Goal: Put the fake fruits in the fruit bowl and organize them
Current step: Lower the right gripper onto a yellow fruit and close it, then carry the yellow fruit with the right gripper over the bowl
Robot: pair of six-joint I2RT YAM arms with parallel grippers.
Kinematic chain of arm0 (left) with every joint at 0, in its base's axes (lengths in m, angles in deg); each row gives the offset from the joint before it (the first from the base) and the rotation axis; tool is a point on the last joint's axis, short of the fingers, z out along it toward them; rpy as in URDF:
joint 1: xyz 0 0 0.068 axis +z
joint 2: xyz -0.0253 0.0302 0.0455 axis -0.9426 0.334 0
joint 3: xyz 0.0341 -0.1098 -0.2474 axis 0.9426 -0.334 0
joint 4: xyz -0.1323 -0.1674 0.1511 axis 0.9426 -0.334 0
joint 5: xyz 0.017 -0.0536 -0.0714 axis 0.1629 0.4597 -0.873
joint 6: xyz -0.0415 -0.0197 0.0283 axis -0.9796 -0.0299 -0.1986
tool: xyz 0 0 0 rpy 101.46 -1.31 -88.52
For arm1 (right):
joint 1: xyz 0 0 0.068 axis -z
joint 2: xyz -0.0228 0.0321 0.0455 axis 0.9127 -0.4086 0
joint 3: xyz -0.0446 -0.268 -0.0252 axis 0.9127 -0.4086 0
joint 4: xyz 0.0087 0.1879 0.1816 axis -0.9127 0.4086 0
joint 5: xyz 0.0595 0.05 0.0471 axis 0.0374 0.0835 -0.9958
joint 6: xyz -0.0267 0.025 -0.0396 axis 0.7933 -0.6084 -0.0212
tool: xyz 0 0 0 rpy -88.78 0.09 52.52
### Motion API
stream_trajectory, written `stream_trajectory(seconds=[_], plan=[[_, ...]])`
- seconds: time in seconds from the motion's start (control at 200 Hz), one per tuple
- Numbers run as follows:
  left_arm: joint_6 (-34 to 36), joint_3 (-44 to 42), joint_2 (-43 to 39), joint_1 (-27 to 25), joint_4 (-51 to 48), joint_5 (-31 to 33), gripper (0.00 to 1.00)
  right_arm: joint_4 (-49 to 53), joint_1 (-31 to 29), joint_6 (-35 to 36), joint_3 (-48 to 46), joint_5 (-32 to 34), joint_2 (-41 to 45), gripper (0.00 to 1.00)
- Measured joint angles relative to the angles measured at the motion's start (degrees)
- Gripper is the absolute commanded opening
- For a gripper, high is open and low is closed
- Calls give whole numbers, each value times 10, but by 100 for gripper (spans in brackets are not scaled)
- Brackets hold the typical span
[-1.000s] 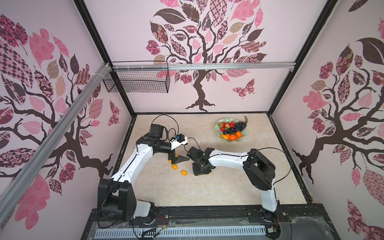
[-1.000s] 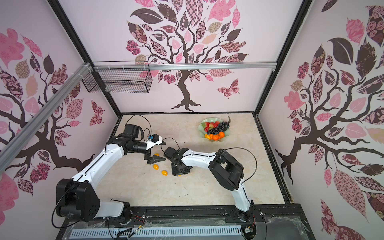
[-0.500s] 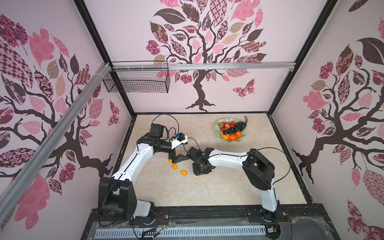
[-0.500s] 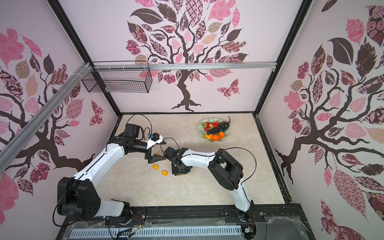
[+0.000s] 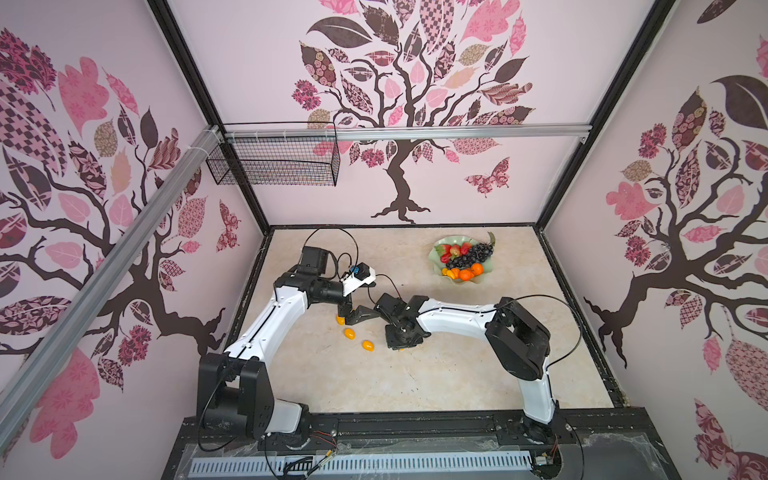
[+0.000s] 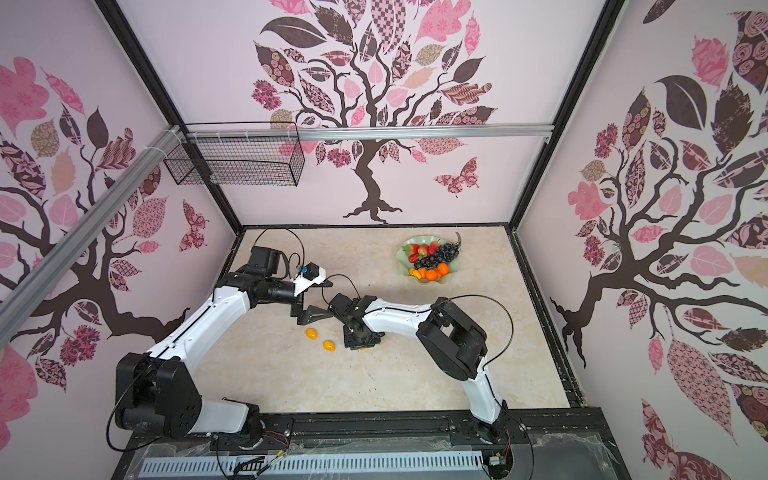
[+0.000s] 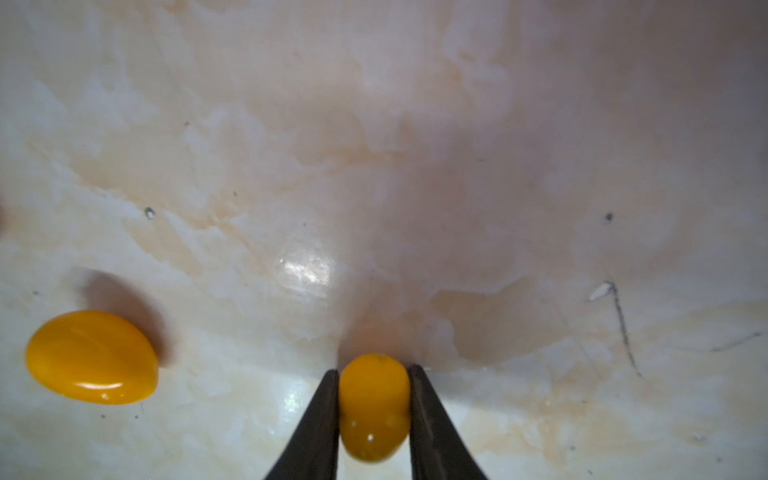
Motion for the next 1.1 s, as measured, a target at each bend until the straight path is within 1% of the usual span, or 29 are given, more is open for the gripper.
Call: stream_trajectory(seconds=[0.115,0.19,0.39,0.555,0.68,0.82,0.94,1.1], plan=[[-13,-1,3,-1,20,-6,99,-13,5,0,-11,-1,7,27],[-32,-5,2,-5,53,-5,99,-24,12,0,-29,-2,19,26],[-67,-15,0,-20,130,16,99,-47,40,-4,-94,-4,79,25],[-84,-17,1,-50,167,32,99,-59,73,-3,-127,-10,134,25],[-116,-26,2,-78,210,43,99,-59,120,3,-145,-9,168,25],[-185,-39,17,-92,283,59,99,-56,184,21,-148,-8,193,25],[-274,-46,42,-94,370,85,99,-52,246,43,-144,-9,211,25],[-390,-47,75,-104,474,129,99,-46,323,74,-118,-21,212,25]])
